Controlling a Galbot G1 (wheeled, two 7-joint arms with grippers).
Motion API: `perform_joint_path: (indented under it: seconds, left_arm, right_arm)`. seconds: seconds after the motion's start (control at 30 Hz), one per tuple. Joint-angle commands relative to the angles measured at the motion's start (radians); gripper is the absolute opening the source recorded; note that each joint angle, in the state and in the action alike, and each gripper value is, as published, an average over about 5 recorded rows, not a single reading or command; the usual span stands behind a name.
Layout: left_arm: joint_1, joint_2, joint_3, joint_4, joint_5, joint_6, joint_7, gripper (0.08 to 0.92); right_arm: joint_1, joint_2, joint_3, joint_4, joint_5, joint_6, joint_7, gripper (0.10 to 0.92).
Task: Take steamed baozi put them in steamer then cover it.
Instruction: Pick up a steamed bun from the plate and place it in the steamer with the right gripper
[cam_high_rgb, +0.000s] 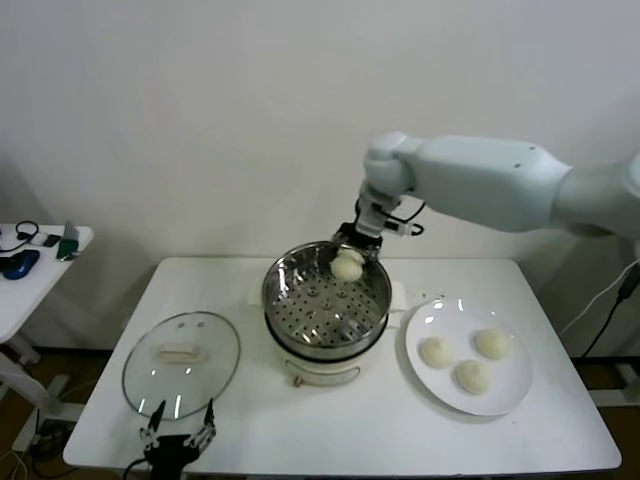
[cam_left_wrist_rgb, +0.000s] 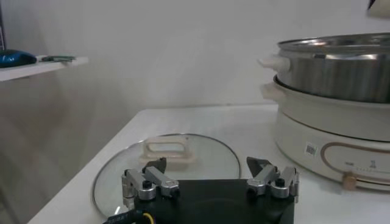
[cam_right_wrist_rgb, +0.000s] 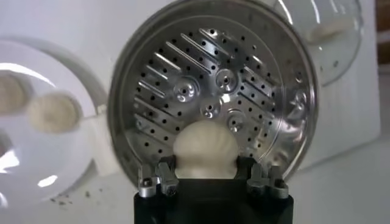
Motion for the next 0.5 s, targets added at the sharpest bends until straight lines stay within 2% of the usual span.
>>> perform_joint_path:
  seconds: [0.03, 0.23, 0.5]
  left_arm:
    - [0.000, 0.001, 0.001, 0.004, 0.002, -0.002, -0.001, 0.823]
    - [-0.006, 0.002, -0.002, 0.013, 0.002, -0.004, -0.003, 0.823]
    - [-0.008, 0.002, -0.001, 0.014, 0.001, -0.005, -0.004, 0.823]
  right_arm:
    - [-0.225, 0.183, 0.133, -0.295, -0.358, 0.178, 0.079, 0.662]
    - [-0.297, 0.266, 0.212, -0.491, -0.427, 0.235, 0.104, 0.662]
    - [-0.305, 0.286, 0.199, -0.518, -0.378, 0.259, 0.086, 0.664]
